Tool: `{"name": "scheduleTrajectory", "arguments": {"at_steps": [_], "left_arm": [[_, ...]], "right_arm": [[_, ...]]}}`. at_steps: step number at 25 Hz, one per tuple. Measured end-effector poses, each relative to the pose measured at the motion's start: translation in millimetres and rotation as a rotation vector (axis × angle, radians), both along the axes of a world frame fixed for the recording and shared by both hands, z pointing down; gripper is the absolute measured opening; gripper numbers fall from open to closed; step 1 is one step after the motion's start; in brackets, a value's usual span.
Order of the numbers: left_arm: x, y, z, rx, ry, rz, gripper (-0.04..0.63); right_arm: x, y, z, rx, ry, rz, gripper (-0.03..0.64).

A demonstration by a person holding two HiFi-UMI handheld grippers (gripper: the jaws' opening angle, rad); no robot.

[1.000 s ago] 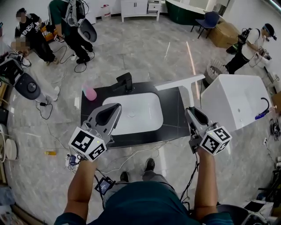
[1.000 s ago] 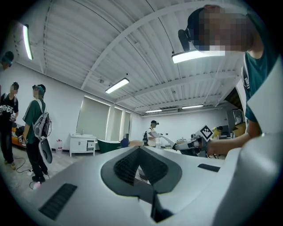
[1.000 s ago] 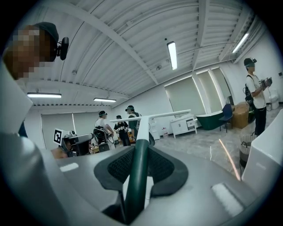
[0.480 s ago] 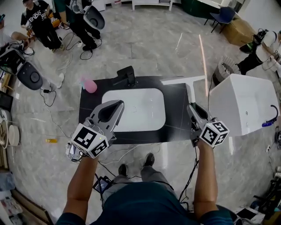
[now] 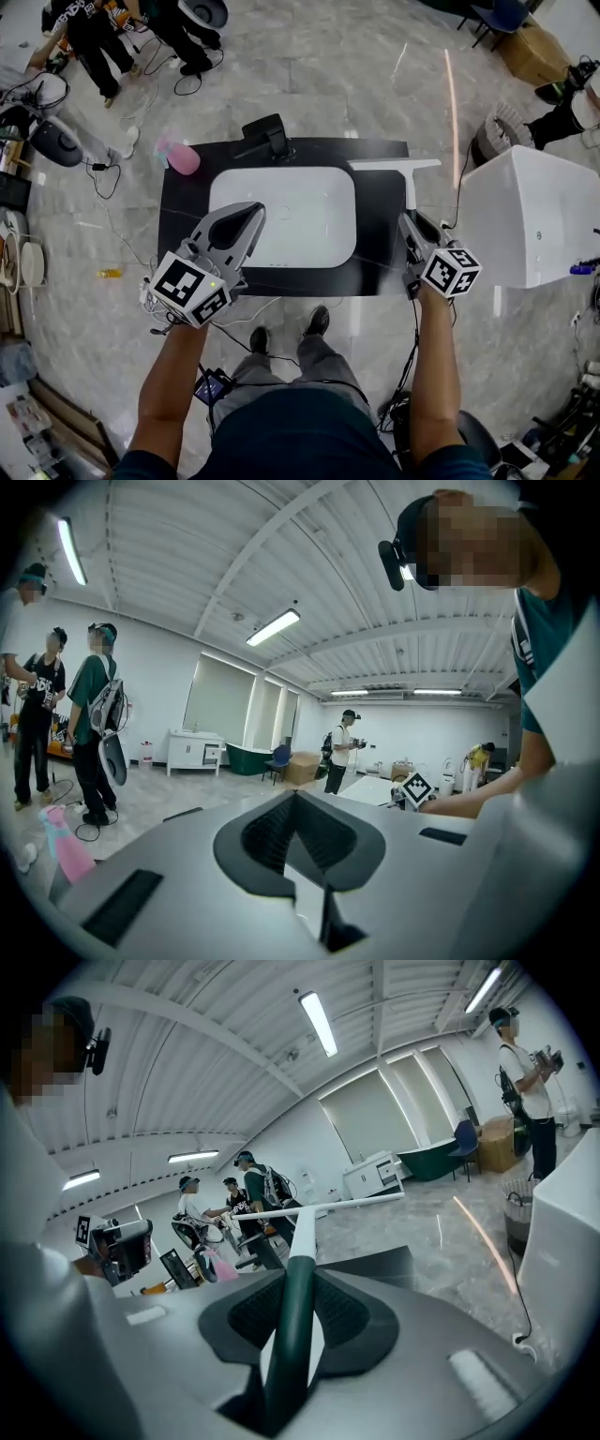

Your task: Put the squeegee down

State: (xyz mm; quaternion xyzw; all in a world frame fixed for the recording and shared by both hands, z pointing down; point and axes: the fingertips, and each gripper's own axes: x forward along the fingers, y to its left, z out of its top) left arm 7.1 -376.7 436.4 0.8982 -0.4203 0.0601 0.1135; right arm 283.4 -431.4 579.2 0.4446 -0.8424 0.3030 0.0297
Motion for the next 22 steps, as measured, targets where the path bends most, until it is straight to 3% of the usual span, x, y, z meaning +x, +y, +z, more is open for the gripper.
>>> {"name": "scheduleTrajectory", "arguments": {"at_steps": [13, 22], "left_arm": [[25.0, -32.0, 55.5, -0.086, -0.014, -0.003, 0.005], [20.8, -25.4, 89.3, -0.15, -0.016, -0.006, 0.005]], "right_arm": [[21.8, -28.5, 79.4, -0.101, 0.013, -0.001, 0.103], [15.0, -21.9, 131.0, -0.173, 0.029, 0.002, 0.103]]}}
